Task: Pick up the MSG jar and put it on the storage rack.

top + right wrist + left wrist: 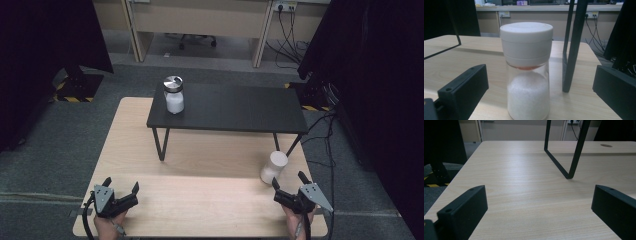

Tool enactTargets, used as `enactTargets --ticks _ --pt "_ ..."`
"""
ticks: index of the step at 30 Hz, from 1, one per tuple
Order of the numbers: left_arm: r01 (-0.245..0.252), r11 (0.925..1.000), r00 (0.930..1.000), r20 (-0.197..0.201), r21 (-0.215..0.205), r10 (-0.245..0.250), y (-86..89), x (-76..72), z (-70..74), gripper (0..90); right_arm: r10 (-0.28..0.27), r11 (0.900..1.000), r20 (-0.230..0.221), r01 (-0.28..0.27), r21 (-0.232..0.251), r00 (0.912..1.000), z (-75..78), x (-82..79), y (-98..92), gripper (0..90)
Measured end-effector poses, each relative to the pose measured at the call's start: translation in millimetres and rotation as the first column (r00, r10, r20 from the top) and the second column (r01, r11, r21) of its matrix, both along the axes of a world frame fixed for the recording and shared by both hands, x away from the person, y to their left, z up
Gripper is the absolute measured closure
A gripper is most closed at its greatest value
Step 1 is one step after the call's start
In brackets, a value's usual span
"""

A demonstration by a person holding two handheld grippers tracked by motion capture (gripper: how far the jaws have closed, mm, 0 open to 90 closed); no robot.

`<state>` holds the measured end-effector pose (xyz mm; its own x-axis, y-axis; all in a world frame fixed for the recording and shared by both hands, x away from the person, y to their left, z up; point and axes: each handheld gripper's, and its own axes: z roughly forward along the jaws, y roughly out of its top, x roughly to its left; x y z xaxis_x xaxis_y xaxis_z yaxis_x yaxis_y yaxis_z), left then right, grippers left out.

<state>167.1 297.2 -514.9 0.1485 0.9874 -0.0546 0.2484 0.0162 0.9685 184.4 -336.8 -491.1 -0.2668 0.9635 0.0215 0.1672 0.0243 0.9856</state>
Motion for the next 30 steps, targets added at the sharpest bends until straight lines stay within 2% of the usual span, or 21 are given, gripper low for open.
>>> enactTargets --ticks 4,13,30 --pt "0.002 1.0 1.0 0.0 0.002 -0.002 0.0 0.0 0.0 0.0 0.002 1.0 0.01 -0.002 0.002 0.9999 1.2 3.2 2.3 0.2" --pt "0.007 0.9999 1.0 -0.001 0.011 -0.007 -0.3 0.3 0.3 0.0 0.013 1.0 0.0 -0.013 0.02 0.9999 2.2 12.6 3.7 0.4" --pt "0.005 0.9998 1.0 0.001 0.019 -0.005 -1.3 0.0 0.1 0.0 0.013 1.0 -0.002 -0.013 0.005 0.9999 1.0 24.4 7.3 0.2"
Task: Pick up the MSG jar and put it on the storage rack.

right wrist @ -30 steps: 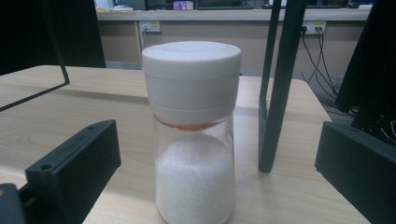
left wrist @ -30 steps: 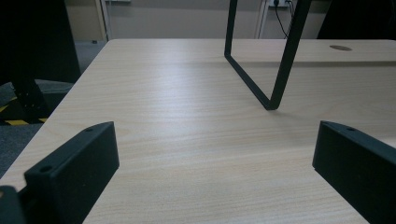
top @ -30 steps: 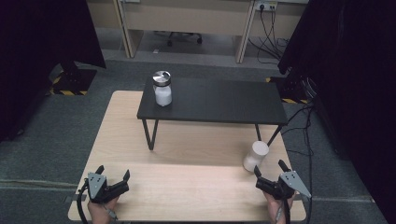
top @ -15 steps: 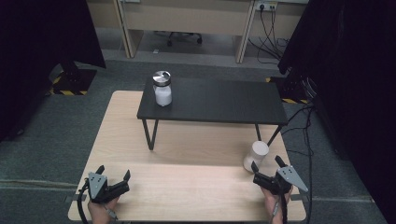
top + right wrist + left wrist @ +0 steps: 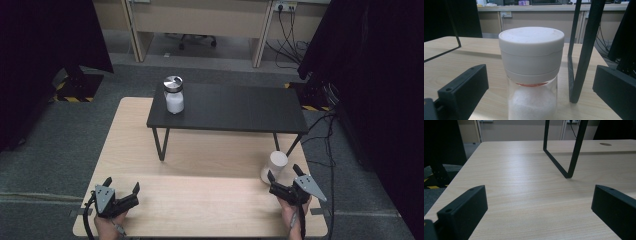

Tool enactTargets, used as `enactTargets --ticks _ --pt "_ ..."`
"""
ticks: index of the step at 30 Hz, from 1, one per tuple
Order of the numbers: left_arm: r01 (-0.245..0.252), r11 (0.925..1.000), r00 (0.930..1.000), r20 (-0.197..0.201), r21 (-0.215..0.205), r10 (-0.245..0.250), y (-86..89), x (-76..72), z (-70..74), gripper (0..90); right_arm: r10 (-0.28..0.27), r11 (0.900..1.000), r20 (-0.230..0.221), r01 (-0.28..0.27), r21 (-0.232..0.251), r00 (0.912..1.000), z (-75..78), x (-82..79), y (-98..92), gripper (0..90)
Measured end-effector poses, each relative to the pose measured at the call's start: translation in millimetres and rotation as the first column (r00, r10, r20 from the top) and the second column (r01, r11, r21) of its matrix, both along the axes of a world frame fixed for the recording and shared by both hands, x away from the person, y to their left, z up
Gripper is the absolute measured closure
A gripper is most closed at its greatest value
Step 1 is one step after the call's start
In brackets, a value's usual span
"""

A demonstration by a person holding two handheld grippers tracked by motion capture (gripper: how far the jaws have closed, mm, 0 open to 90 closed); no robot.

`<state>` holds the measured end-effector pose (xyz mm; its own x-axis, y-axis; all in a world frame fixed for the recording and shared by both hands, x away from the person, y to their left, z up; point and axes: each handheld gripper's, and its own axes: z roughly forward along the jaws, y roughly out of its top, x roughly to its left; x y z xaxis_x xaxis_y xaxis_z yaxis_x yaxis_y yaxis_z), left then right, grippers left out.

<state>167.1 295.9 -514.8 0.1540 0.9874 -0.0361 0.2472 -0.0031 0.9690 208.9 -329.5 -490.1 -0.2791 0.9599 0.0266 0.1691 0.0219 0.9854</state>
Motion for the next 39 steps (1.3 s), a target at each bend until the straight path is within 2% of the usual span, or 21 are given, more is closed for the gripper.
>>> enactTargets --ticks 6,15,26,33,39 --pt "0.001 1.0 1.0 0.001 0.001 -0.001 -0.1 0.0 -0.1 0.0 -0.002 1.0 0.002 0.002 0.003 1.0 0.5 2.5 1.0 0.2" --pt "0.002 1.0 1.0 0.002 0.001 -0.002 -0.1 0.0 -0.3 0.0 -0.002 0.999 0.015 0.002 0.033 0.9999 -1.5 9.3 2.4 0.9" --pt "0.002 1.0 1.0 0.0 0.008 -0.002 -0.3 -0.1 0.0 0.0 -0.011 0.998 0.048 0.009 0.054 0.9988 -8.0 14.1 3.8 11.6" --pt "0.003 0.9999 1.0 -0.002 0.012 -0.003 -0.5 0.1 0.3 0.0 0.017 0.998 0.045 -0.019 0.061 0.9988 -8.4 17.2 1.0 21.0" --pt "0.004 0.9999 1.0 -0.004 0.013 -0.004 -0.7 0.4 0.6 0.0 0.032 0.998 0.047 -0.035 0.061 0.9984 -8.9 19.7 0.3 23.2"
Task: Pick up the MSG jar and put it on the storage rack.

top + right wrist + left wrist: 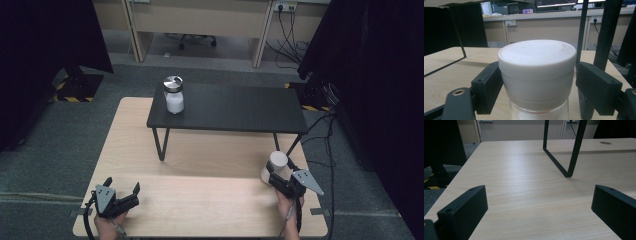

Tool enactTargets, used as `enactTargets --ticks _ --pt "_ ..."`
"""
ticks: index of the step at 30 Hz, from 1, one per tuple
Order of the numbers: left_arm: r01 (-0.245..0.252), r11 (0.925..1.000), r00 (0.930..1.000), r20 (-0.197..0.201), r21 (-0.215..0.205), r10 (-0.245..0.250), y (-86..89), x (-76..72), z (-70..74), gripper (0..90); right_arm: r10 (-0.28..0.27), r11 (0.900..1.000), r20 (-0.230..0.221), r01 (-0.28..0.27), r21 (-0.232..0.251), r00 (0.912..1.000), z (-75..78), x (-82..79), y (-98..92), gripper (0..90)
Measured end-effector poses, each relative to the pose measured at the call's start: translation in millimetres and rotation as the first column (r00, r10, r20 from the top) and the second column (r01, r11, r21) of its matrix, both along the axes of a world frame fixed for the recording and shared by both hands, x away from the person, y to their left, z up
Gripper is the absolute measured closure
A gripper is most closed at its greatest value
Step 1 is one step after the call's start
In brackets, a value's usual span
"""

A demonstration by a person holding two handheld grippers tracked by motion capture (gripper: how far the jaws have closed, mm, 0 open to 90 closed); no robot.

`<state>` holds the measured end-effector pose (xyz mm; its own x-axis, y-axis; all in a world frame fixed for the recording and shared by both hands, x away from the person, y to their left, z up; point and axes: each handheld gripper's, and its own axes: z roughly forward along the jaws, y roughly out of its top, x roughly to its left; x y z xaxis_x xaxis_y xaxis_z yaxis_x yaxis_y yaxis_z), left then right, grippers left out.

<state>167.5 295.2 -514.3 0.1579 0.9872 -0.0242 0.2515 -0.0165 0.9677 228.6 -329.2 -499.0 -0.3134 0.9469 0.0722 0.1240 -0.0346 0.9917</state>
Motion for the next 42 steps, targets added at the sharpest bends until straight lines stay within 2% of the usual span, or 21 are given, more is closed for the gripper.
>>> enactTargets --ticks 7,12,20,27,33,37,42 --pt "0.001 1.0 1.0 -0.002 0.004 -0.001 -0.3 0.3 0.2 0.0 0.008 1.0 0.0 -0.008 0.01 1.0 1.6 2.5 -0.8 24.9" --pt "0.001 1.0 1.0 -0.002 0.005 -0.001 -0.4 0.4 0.2 0.0 0.023 1.0 0.002 -0.023 0.008 0.9997 1.3 4.0 -1.9 32.3" --pt "-0.002 1.0 1.0 -0.007 0.009 0.002 -1.1 0.7 0.9 0.0 0.018 1.0 0.005 -0.018 -0.008 0.9998 1.8 3.1 -0.5 33.4" --pt "0.0 1.0 0.9999 -0.013 0.007 0.0 -0.8 1.4 1.5 0.0 0.025 0.999 0.031 -0.025 -0.026 0.9992 -2.5 1.9 0.1 33.6" --pt "-0.002 1.0 0.9999 -0.014 0.007 0.002 -1.1 1.4 1.6 0.0 0.03 0.999 0.029 -0.029 -0.034 0.9991 -0.1 1.6 0.1 33.7" --pt "-0.001 1.0 0.9999 -0.016 0.008 0.001 -1.2 1.8 1.9 0.0 0.031 0.999 0.034 -0.031 -0.009 0.999 2.1 -0.8 -3.0 33.7" --pt "-0.001 1.0 0.9999 -0.015 0.007 0.001 -1.2 1.8 1.8 0.0 0.031 0.999 0.028 -0.031 -0.018 0.9991 14.3 -4.4 -4.5 33.7"
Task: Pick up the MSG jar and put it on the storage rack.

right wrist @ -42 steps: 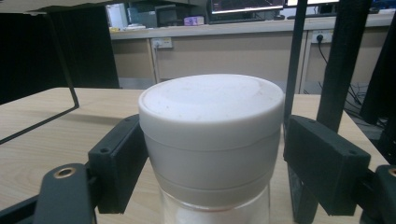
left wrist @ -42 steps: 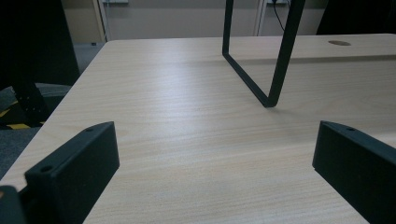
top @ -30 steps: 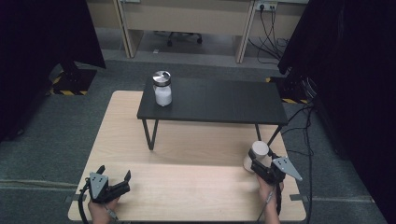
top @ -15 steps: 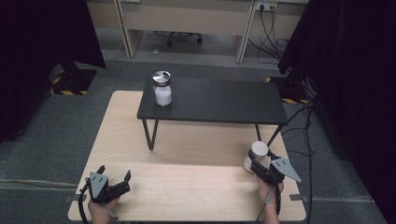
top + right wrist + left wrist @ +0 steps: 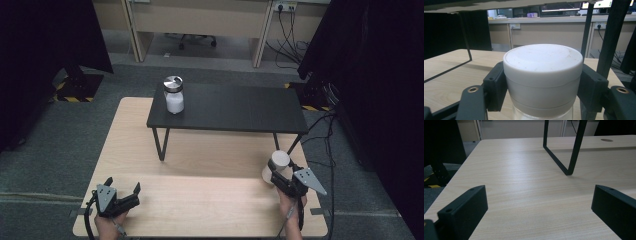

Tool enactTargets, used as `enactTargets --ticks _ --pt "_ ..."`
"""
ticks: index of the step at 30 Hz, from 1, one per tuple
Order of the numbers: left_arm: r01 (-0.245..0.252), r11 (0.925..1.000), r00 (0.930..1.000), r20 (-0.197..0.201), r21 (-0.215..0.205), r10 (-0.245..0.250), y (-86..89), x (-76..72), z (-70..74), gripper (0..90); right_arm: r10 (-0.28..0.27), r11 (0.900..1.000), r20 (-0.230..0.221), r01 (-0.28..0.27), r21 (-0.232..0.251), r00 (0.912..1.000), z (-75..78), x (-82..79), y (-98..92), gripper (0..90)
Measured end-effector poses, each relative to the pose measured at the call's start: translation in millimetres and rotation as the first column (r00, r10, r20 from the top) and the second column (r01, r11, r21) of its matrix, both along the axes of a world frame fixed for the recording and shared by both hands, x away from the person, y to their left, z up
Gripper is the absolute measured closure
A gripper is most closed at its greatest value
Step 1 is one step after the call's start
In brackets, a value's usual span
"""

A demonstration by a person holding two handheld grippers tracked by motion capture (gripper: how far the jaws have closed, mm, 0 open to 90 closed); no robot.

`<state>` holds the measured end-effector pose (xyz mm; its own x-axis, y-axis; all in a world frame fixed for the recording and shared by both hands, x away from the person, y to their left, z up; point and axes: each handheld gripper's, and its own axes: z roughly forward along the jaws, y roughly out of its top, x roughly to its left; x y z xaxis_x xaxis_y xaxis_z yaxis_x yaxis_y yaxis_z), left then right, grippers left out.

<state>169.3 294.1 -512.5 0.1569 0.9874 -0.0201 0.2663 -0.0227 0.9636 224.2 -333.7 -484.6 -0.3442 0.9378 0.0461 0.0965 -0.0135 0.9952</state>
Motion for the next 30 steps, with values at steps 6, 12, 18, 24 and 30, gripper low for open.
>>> enactTargets --ticks 6,12,18,24,30 --pt "0.002 1.0 1.0 -0.001 -0.002 -0.002 0.4 0.0 0.0 0.0 -0.01 1.0 -0.013 0.01 -0.011 0.9999 13.7 -5.1 0.0 33.7" --pt "0.003 1.0 1.0 -0.001 -0.004 -0.003 0.9 -0.1 0.0 0.0 -0.025 1.0 -0.021 0.025 -0.008 0.9995 23.6 -11.0 -0.4 33.7" --pt "0.001 1.0 1.0 -0.001 -0.008 -0.001 1.1 -0.3 -0.2 0.0 -0.026 1.0 -0.019 0.026 -0.014 0.9995 35.2 -16.0 0.4 33.7" --pt "0.0 1.0 1.0 -0.002 -0.003 0.0 0.5 0.0 -0.2 0.0 -0.034 0.999 0.006 0.034 -0.016 0.9994 41.4 -20.1 1.1 33.7" --pt "-0.001 1.0 1.0 -0.003 -0.008 0.001 0.9 0.2 -0.2 0.0 -0.028 0.999 0.013 0.028 -0.023 0.9995 53.4 -22.6 0.6 33.8"
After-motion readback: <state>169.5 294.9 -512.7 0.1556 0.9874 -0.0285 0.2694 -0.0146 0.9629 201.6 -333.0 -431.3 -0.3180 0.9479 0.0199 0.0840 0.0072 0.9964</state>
